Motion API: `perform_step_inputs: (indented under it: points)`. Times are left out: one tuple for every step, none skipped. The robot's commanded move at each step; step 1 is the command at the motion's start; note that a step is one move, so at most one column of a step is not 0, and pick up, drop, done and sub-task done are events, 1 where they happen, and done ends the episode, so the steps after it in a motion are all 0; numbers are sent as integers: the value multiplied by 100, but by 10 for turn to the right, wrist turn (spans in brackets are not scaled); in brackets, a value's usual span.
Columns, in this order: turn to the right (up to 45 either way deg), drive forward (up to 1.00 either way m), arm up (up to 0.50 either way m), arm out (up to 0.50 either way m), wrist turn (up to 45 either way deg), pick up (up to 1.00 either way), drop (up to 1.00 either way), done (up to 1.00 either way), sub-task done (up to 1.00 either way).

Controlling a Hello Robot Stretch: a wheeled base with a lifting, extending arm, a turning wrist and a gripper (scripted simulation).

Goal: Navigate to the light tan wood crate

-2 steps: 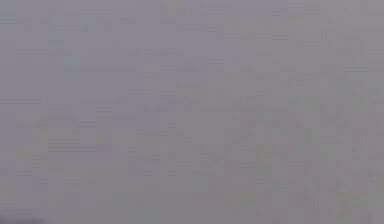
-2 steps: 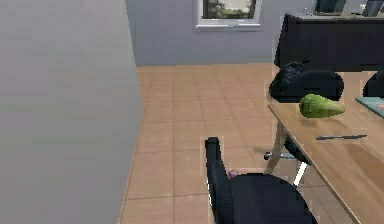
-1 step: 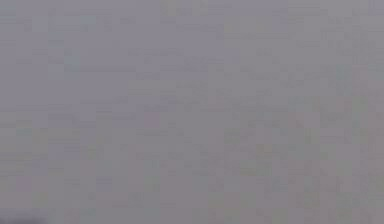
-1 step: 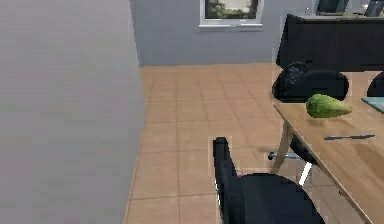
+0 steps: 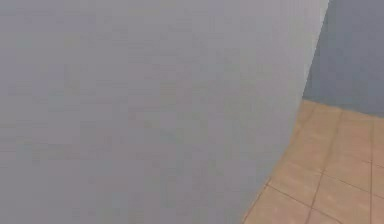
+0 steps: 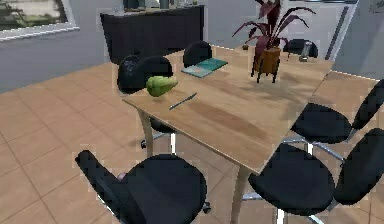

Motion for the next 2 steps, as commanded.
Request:
perform_step_inputs:
  points:
    - [210,0,0,0,0,0,0,0,0]
    - [0,45,0,0,0,0,0,0,0]
